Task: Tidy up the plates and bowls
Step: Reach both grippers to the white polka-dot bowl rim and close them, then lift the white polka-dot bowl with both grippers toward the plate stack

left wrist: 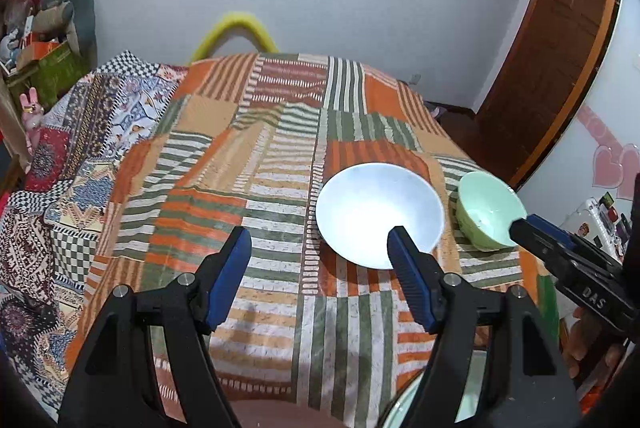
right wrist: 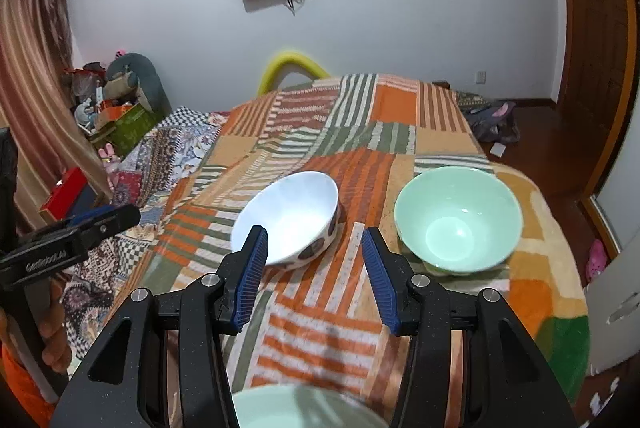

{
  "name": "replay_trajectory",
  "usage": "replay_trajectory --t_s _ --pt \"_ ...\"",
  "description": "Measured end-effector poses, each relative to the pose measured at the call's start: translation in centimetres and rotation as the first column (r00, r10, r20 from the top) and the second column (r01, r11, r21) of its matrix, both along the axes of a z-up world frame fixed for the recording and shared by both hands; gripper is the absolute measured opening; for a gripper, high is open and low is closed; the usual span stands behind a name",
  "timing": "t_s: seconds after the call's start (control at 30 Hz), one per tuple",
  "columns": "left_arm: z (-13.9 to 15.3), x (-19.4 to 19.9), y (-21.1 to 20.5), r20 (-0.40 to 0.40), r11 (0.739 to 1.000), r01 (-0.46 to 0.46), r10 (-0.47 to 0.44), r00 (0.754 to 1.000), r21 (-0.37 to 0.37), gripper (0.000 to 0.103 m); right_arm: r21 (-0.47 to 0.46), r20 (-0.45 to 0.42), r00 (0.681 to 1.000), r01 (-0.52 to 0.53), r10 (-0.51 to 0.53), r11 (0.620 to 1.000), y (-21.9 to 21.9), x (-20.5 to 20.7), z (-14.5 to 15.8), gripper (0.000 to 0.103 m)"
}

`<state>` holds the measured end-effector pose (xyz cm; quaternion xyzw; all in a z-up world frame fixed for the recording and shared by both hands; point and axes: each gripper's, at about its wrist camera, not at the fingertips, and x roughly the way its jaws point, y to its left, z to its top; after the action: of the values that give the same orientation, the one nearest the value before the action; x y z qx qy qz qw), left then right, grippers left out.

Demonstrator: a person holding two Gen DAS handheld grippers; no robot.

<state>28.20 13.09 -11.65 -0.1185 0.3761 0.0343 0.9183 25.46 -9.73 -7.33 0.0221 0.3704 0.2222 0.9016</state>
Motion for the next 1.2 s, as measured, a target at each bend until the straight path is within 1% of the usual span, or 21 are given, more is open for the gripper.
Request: replay_trajectory --t_s 0.07,0.3,0.43,0.5,0.53,0.57,0.63,0.67,0.73,0.77,0.83,0.9,0.93,1.0,1.03,1.07,1.13,1.2 --pt "-1.1 1.2 0.1 -0.021 1.000 -0.001 0.001 1.000 0.009 0.070 0.004 -0.031 1.000 0.001 -0.001 1.000 0.6 1.4 -1.0 0.045" --pt "-4.9 4.8 1.0 -0.105 1.000 -0.005 0.004 0.994 -0.017 0.070 -0.029 -0.112 0.994 0.002 -0.005 1.000 2.1 5.3 -4.3 0.045" --pt "-6.5 6.3 1.3 -0.129 1.000 -0.020 0.017 0.991 -0.020 0.070 -0.032 -0.160 0.987 -0.001 -0.004 0.999 2.7 7.0 -5.6 0.045" --pt "-7.2 7.0 1.5 -0.136 0.999 -0.033 0.030 0.990 -0.020 0.070 -0.051 -0.175 0.985 -0.011 0.002 0.999 3.2 7.4 -6.3 0.036" --pt "-7.5 7.3 1.6 -0.142 0.999 -0.036 0.032 0.989 -0.025 0.070 -0.056 -0.181 0.983 -0.019 0.009 0.998 3.4 7.5 -6.5 0.029" --pt "-7.8 7.6 1.6 -0.148 0.999 -0.036 0.030 0.989 -0.032 0.069 -0.055 -0.190 0.982 -0.029 0.019 0.998 3.6 7.6 -6.7 0.025" --pt "-8.3 8.2 1.5 -0.160 0.999 -0.026 0.019 0.987 -0.045 0.062 -0.039 -0.206 0.978 -0.042 0.033 0.998 3.6 7.5 -7.1 0.022" --pt "-8.6 8.5 1.4 -0.167 0.999 -0.016 0.008 0.986 -0.051 0.057 -0.040 -0.200 0.979 -0.042 0.033 0.998 3.5 7.4 -7.2 0.021" --pt "-9.1 9.0 1.0 -0.179 0.998 0.005 -0.016 0.984 -0.059 0.053 -0.051 -0.185 0.982 -0.054 0.044 0.997 3.5 7.1 -7.1 0.021" --pt "-9.4 9.3 0.8 -0.186 0.998 0.012 -0.023 0.982 -0.059 0.049 -0.060 -0.177 0.983 -0.062 0.051 0.996 3.4 6.8 -7.0 0.021" --pt "-10.0 9.8 0.6 -0.199 0.997 0.020 -0.035 0.979 -0.075 0.045 -0.088 -0.160 0.985 -0.074 0.060 0.993 3.5 6.2 -6.9 0.021" --pt "-10.9 10.4 0.4 -0.219 0.995 0.022 -0.044 0.975 -0.101 0.034 -0.101 -0.152 0.986 -0.080 0.064 0.992 3.5 6.4 -7.0 0.021" --pt "-11.2 10.7 0.3 -0.228 0.994 0.023 -0.048 0.972 -0.109 0.031 -0.097 -0.151 0.986 -0.081 0.066 0.992 3.3 6.1 -6.8 0.021" --pt "-11.7 11.2 0.0 -0.238 0.992 0.037 -0.066 0.969 -0.123 0.020 -0.091 -0.154 0.986 -0.083 0.069 0.992 3.4 6.3 -6.8 0.021" --pt "-11.9 11.4 -0.2 -0.240 0.990 0.050 -0.080 0.967 -0.129 0.017 -0.090 -0.155 0.985 -0.086 0.071 0.992 3.4 6.3 -6.7 0.021" --pt "-11.9 11.5 -0.6 -0.243 0.992 0.054 -0.080 0.967 -0.113 0.016 -0.088 -0.157 0.985 -0.087 0.073 0.992 3.5 6.5 -6.7 0.021" --pt "-11.8 11.4 -0.9 -0.237 0.994 0.062 -0.081 0.968 -0.086 0.016 -0.088 -0.163 0.985 -0.079 0.064 0.993 3.7 6.6 -6.6 0.021" --pt "-11.6 11.2 -1.0 -0.231 0.994 0.069 -0.086 0.969 -0.082 0.016 -0.091 -0.165 0.985 -0.073 0.058 0.993 3.8 6.5 -6.7 0.021"
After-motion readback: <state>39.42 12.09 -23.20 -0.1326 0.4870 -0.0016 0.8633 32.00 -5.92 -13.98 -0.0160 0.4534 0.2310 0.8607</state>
